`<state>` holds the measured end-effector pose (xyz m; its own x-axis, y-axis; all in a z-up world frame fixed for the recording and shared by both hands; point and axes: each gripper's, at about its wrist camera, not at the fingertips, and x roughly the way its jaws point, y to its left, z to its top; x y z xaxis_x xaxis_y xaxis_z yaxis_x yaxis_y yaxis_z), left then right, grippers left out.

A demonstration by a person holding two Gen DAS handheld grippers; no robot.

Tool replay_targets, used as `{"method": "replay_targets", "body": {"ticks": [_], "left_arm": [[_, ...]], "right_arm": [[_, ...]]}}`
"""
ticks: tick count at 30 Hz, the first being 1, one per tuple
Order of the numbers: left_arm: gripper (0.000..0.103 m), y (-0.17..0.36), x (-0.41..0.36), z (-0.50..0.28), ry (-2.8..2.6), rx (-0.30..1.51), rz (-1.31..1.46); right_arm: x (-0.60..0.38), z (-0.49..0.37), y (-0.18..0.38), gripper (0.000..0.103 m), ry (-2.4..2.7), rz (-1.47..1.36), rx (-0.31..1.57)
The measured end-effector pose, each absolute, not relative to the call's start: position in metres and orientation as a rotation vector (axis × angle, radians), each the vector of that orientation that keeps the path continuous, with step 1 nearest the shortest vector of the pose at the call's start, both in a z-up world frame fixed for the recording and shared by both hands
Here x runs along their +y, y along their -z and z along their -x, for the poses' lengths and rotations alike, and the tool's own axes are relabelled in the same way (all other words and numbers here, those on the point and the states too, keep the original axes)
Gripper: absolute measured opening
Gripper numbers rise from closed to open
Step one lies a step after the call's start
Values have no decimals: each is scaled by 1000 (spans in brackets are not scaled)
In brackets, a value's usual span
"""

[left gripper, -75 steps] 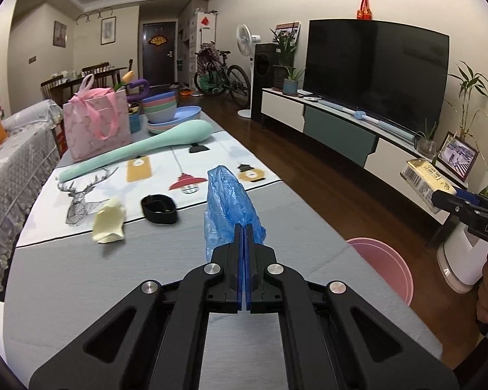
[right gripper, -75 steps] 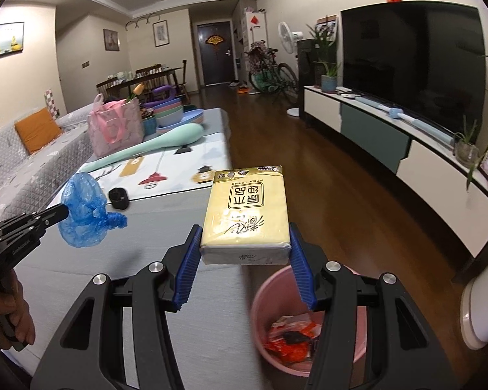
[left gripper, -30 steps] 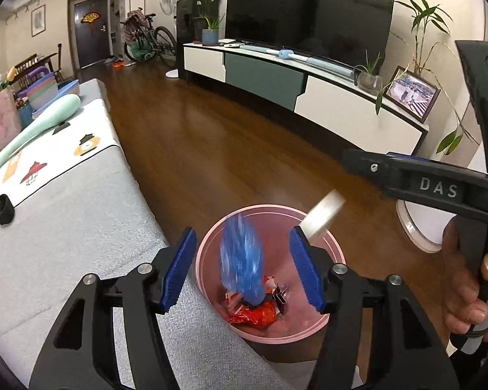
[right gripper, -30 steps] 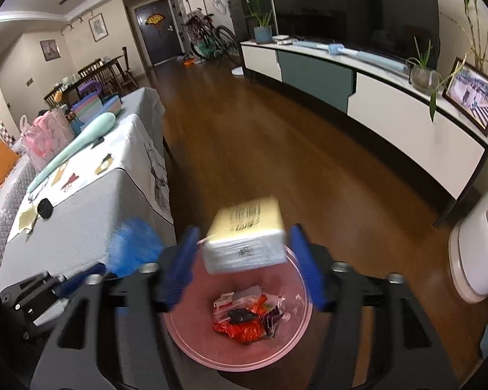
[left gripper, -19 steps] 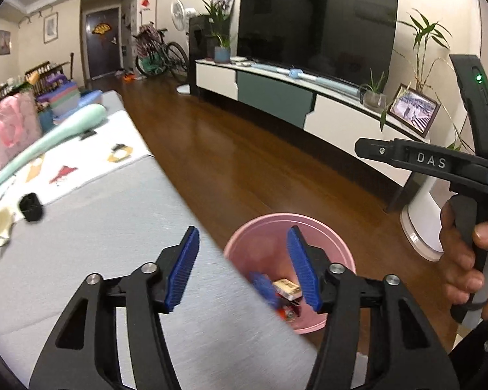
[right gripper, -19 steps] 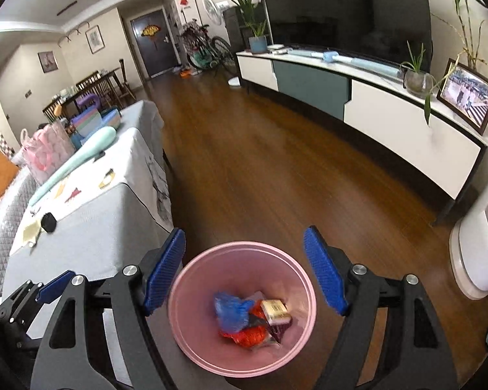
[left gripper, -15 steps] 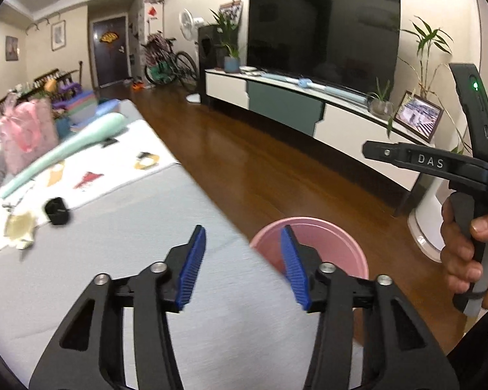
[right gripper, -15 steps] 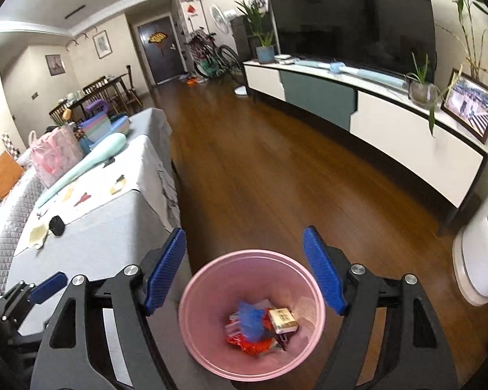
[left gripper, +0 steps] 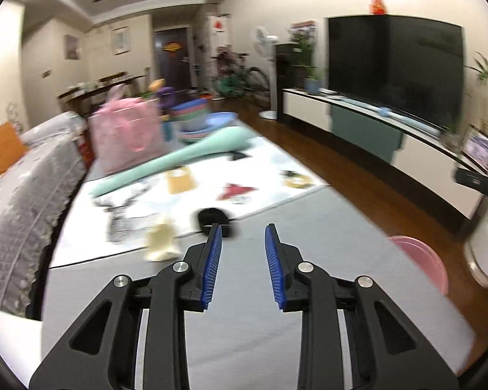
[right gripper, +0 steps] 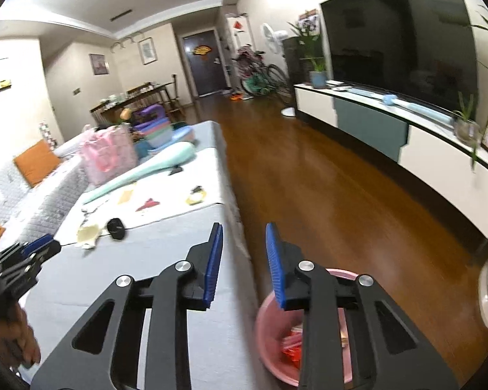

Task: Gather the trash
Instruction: 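Grasp the cream paper with the left tool while the right tool grasps the black elastic strap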

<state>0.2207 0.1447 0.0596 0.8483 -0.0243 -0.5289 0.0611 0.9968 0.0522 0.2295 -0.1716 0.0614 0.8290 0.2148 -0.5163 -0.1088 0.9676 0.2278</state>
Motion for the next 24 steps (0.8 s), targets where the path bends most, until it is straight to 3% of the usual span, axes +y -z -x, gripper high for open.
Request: {"method": "replay_targets", "body": {"ticks": [5, 10, 18, 22, 24], "left_arm": [[21, -31, 209, -239, -62, 604, 31], [21, -11, 245, -255, -90, 640, 85], [21, 7, 270, -280, -72, 663, 171], [22, 12, 269, -288, -46, 672, 166], [22, 16, 264, -293, -46, 679, 139]], "right_arm": [[-120, -239, -59, 31, -265, -171, 581], [-60, -253, -52, 26, -352, -127, 600], [18, -289, -29, 30, -436, -90, 670], [49, -313, -11, 40, -440, -84, 709], [61, -325, -5, 40, -445, -85, 729]]}}
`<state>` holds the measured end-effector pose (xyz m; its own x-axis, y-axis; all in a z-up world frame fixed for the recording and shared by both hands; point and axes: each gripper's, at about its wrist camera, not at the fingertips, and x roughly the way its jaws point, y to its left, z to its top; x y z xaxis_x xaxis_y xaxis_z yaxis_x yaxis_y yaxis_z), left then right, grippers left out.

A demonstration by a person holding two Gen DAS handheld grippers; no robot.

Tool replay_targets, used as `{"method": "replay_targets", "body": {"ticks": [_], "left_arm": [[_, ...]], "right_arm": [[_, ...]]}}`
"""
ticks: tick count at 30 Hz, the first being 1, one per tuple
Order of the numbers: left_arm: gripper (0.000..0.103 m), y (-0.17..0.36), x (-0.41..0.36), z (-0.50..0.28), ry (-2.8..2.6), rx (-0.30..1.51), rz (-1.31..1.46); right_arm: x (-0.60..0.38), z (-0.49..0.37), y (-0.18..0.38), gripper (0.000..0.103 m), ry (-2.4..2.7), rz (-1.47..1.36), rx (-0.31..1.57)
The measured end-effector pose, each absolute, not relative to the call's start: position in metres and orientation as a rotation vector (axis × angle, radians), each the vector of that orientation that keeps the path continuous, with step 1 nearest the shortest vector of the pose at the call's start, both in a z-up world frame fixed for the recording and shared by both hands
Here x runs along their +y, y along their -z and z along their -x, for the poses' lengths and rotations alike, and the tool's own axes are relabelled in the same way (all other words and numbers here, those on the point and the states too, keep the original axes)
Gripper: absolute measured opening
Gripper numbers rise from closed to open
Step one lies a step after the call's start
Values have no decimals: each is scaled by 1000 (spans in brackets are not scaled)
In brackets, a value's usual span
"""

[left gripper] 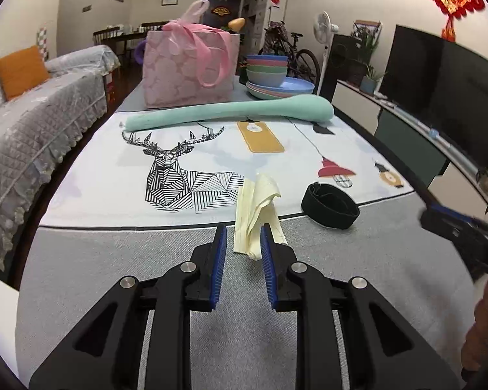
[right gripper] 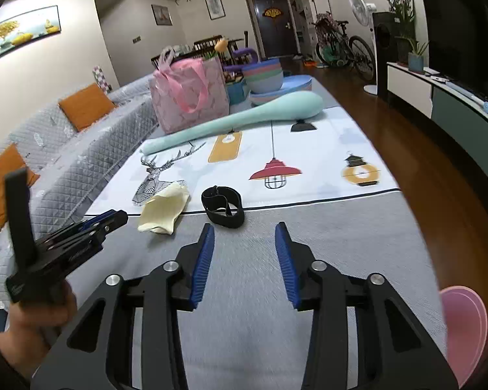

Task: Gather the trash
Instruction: 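Grasp the cream paper with the left tool while the right tool grasps the black elastic strap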

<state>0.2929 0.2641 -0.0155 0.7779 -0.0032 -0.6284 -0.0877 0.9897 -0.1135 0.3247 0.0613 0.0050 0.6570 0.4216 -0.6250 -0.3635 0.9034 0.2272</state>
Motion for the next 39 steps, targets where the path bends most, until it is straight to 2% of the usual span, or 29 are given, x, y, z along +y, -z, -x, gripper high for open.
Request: {"method": "replay_targets", "body": {"ticks": [10, 16, 17, 18, 21, 24, 29, 31, 33, 39], "left_arm": [[22, 23, 266, -310, -31, 714, 154], [21, 26, 262, -317, -30, 741, 155], [20, 26, 261, -318, -32, 747, 152], [13, 27, 260, -319, -34, 754, 145], [4, 27, 259, -321, -36, 762, 139], [2, 24, 260, -319, -38, 756, 139], [1, 18, 264, -314, -40, 742, 133], [1, 16, 266, -312, -44, 739, 132], [1, 15, 268, -310, -47, 735, 130], [1, 6, 268, -302, -45, 718, 107]], "right_arm": [[105, -379, 21, 53, -478, -36, 824], [119, -396, 34, 53, -488, 2, 870], [122, -398, 37, 53, -489, 14, 877], [124, -399, 38, 53, -495, 23, 882], [126, -403, 41, 53, -490, 30, 894], [127, -404, 44, 52, -496, 38, 902], [131, -403, 49, 36, -509, 57, 918], [131, -402, 49, 21, -512, 59, 920], [130, -400, 47, 12, -506, 56, 917], [127, -388, 37, 8, -502, 75, 883]]}}
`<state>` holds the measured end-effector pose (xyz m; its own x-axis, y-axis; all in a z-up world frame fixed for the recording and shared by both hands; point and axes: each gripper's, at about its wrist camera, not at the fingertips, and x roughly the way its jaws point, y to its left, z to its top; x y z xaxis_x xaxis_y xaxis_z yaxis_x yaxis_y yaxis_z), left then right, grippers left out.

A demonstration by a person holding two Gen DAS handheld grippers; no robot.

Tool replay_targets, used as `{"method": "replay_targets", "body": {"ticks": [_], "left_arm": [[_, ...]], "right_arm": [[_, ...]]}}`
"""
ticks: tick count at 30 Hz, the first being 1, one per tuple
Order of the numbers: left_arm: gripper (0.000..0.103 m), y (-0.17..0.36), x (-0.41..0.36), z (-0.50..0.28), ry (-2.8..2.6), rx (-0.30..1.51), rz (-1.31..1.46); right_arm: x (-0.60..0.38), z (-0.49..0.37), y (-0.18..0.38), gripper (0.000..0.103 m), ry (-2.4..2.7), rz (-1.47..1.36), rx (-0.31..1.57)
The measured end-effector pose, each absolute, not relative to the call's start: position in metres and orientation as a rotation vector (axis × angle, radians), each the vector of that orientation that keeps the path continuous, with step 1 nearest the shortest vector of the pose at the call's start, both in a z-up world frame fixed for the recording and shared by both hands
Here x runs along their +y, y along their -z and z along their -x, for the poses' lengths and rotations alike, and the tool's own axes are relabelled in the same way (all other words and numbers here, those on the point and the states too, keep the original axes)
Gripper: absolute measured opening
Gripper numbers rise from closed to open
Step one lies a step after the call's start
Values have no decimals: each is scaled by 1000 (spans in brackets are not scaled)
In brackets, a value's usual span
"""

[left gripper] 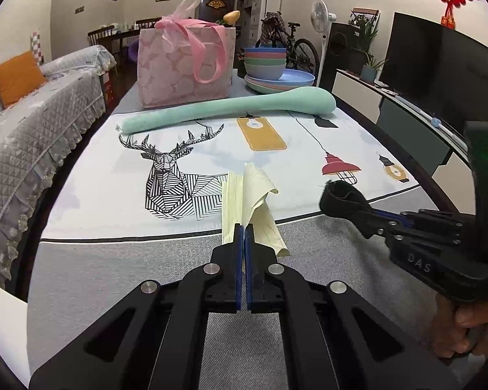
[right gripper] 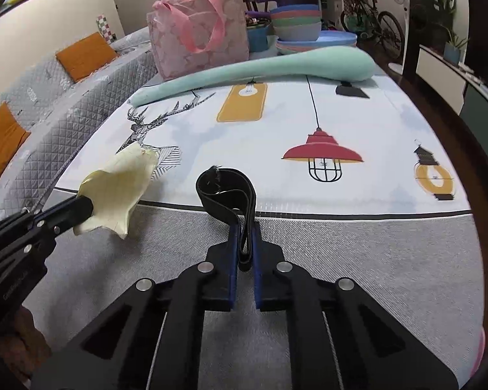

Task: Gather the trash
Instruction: 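Grasp the cream paper with the left tool while the right tool grasps the black elastic strap, then carry the cream paper and black strap over the pink wastebasket and open both tools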

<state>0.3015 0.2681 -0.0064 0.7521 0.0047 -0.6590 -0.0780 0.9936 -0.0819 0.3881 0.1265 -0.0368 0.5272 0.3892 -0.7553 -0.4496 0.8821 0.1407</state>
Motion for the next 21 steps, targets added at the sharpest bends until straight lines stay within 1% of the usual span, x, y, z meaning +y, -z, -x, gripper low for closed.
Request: {"method": "replay_targets", "body": {"ticks": [10, 21], "left_arm": [[1, -18, 267, -275, -38, 673, 96], [1, -44, 251, -240, -19, 622, 118]], "right_arm": [[104, -358, 12, 7, -472, 107, 814], [67, -305, -33, 7, -452, 92, 721]]}}
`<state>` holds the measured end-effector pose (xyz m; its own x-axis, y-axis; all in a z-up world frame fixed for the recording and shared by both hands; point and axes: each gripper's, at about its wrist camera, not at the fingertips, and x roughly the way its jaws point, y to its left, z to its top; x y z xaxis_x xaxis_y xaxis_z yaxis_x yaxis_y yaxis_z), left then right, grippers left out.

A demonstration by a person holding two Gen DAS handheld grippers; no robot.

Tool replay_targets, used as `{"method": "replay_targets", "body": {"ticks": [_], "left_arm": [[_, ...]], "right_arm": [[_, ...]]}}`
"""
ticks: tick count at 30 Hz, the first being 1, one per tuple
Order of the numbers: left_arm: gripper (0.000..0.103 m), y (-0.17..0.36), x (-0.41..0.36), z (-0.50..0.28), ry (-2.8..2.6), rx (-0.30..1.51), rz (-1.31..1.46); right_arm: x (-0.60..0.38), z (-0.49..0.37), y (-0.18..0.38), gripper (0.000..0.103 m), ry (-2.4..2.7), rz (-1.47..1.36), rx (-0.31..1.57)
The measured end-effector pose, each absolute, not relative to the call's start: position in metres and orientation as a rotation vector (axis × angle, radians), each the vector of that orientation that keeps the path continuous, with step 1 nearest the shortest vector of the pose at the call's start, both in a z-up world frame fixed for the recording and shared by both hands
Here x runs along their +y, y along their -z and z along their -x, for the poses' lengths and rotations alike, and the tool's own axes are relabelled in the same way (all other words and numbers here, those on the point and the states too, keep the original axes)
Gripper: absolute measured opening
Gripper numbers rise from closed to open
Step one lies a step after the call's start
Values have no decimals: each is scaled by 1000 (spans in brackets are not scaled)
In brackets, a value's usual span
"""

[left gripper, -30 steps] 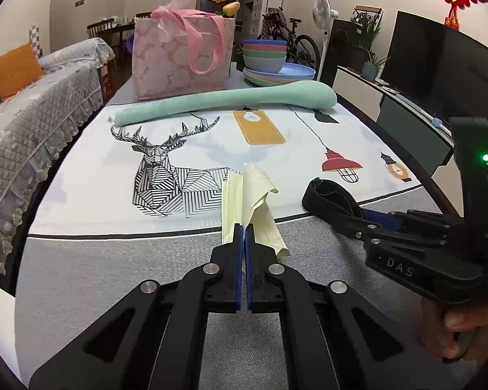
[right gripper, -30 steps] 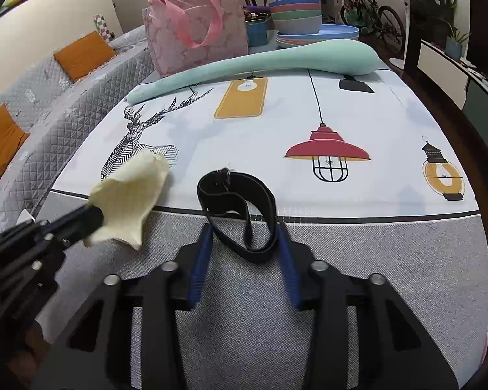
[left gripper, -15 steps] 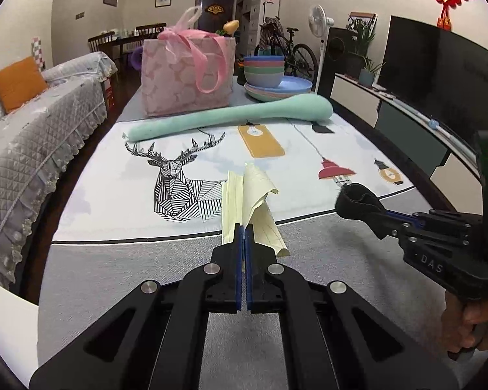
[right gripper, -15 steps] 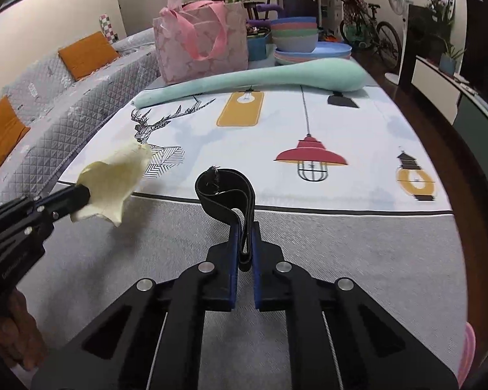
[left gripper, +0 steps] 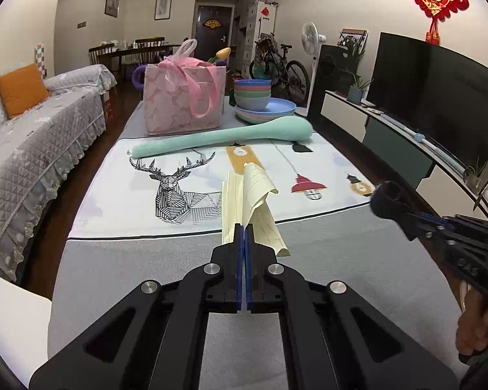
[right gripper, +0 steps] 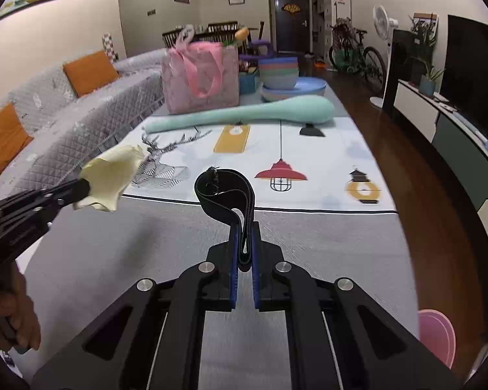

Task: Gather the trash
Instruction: 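Carry the cream paper and black strap over the pink wastebasket and open both tools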

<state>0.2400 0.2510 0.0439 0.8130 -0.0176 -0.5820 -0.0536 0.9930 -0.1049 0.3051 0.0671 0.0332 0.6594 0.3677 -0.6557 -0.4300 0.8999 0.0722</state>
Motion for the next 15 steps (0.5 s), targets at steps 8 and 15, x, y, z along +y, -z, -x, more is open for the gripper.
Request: {"method": "replay_targets", "body": {"ticks": [8, 15], "left_arm": [[1, -54, 223, -214, 15, 599, 85], [1, -53, 201, -195, 50, 594, 71]], "right_arm": [[30, -256, -71, 7, -448, 39, 649], [-9, -226, -87, 7, -422, 10, 616]]}}
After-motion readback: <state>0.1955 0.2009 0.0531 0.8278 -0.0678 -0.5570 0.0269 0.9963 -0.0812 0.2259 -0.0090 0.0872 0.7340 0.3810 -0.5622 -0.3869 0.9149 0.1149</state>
